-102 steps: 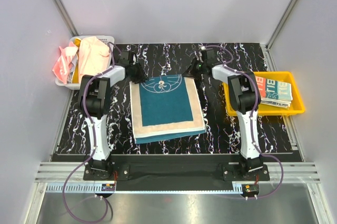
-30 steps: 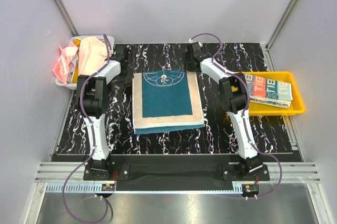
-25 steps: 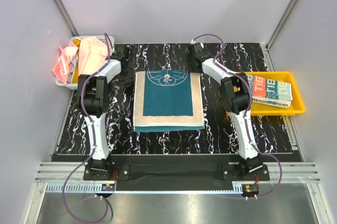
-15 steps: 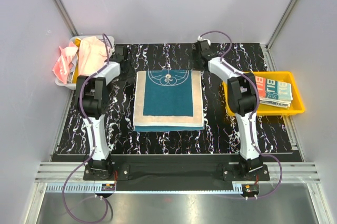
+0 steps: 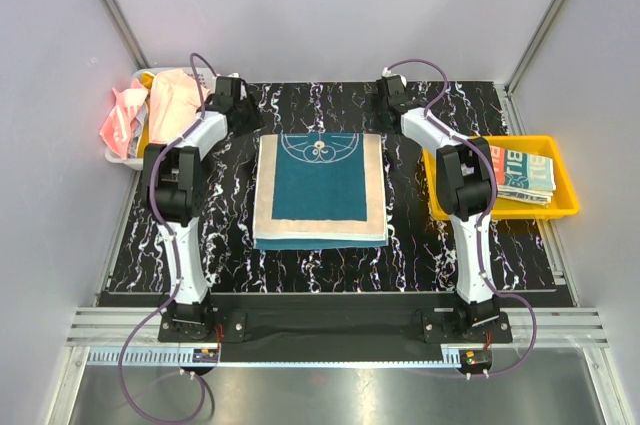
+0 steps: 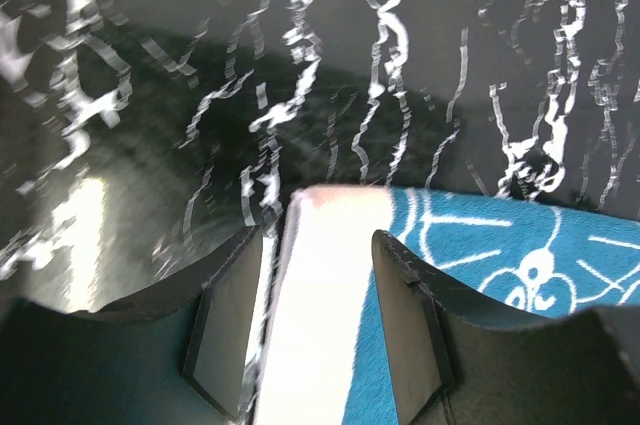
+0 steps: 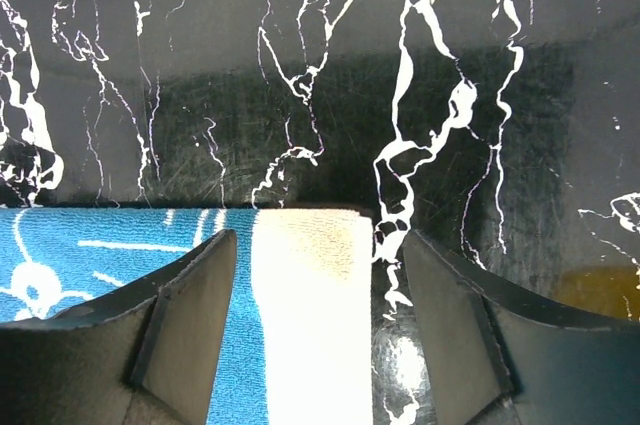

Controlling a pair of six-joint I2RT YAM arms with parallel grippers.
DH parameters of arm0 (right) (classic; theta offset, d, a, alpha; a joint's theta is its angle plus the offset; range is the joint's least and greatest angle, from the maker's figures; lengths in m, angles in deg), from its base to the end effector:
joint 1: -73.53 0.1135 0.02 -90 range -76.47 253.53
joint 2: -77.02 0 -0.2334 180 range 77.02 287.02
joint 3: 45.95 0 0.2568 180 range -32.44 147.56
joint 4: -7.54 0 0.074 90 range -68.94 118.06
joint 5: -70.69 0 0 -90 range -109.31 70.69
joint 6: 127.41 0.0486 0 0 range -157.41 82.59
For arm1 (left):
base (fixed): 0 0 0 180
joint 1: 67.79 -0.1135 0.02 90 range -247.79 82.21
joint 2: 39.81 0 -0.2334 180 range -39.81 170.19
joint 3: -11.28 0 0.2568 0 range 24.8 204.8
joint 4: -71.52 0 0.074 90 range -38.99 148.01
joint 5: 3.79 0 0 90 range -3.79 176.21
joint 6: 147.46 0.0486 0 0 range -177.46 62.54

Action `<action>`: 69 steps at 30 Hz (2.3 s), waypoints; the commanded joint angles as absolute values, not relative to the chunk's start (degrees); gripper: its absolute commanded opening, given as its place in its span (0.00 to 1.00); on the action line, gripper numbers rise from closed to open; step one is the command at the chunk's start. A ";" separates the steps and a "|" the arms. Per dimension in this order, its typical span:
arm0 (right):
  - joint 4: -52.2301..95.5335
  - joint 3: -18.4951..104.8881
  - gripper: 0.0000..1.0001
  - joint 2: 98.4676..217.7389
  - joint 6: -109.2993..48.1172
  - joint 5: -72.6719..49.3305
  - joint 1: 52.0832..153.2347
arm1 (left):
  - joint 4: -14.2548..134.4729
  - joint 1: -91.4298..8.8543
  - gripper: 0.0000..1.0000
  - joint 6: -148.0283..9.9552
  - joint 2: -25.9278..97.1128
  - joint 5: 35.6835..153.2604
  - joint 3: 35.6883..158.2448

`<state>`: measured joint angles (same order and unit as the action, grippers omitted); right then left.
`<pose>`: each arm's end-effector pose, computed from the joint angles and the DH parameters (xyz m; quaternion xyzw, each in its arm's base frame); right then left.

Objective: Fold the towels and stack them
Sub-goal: Fold the towel

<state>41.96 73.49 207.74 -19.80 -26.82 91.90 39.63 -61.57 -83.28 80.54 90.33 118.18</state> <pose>0.4855 0.1545 0.1527 0.0186 0.9244 0.0585 0.3766 0.4706 -0.0548 0.1681 -0.1439 0.9132 -0.1367 0.3558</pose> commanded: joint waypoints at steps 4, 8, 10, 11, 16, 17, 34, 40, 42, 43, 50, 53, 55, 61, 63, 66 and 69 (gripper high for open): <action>42.15 74.61 0.71 207.80 -18.07 -25.12 91.99 | 37.26 -60.76 0.52 -81.98 85.95 93.07 122.97; 42.15 74.00 0.69 207.98 -17.81 -24.41 91.99 | 35.24 -60.67 0.51 -81.54 87.10 91.40 123.24; 41.98 73.30 0.69 208.07 -17.63 -24.50 91.99 | 35.24 -60.58 0.51 -81.45 87.62 91.22 123.23; 41.89 73.12 0.69 208.07 -17.54 -24.50 91.99 | 34.72 -60.67 0.51 -81.54 88.06 90.96 123.41; 42.33 72.24 0.68 208.51 -17.37 -25.29 91.90 | 35.06 -60.58 0.51 -82.33 88.33 88.59 123.06; 42.06 71.89 0.68 208.33 -17.28 -25.38 91.90 | 35.41 -60.58 0.51 -82.50 87.81 88.32 122.80; 41.71 72.50 0.44 211.23 -15.96 -22.83 90.50 | 38.05 -60.58 0.50 -83.73 89.03 89.37 122.97; 42.24 74.00 0.45 212.02 -16.66 -23.62 89.79 | 37.79 -60.58 0.49 -84.17 89.74 89.11 123.50; 41.97 74.08 0.46 212.11 -16.93 -23.88 89.62 | 37.27 -60.49 0.48 -84.35 90.26 88.50 123.94; 41.97 74.17 0.46 212.11 -17.01 -23.62 89.44 | 37.18 -60.58 0.47 -84.53 90.26 88.50 124.02; 41.62 75.40 0.31 213.43 -17.81 -22.65 89.35 | 37.88 -60.49 0.37 -84.97 91.32 89.72 124.03; 41.36 75.58 0.24 214.04 -18.16 -22.04 89.18 | 38.23 -60.58 0.32 -85.05 91.76 90.95 124.55; 41.10 75.93 0.17 214.22 -18.16 -21.69 89.09 | 38.84 -60.67 0.28 -85.05 92.02 92.01 125.08; 40.04 76.90 0.03 213.43 -18.42 -20.63 87.95 | 41.56 -61.81 0.07 -86.98 92.11 95.26 127.19; 39.17 76.90 0.02 212.03 -18.42 -20.28 87.68 | 44.28 -62.25 0.01 -88.47 90.80 97.71 127.02; 38.99 77.95 0.00 210.45 -17.89 -19.66 86.89 | 46.05 -62.25 0.00 -89.01 88.60 98.08 127.45; 37.32 77.08 0.00 207.81 -17.89 -19.49 86.63 | 47.28 -62.34 0.00 -89.27 85.53 98.16 127.28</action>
<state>40.35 75.22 212.68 -17.37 -19.34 87.66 42.26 -61.92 -88.29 91.23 96.65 125.15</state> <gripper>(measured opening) 0.047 0.015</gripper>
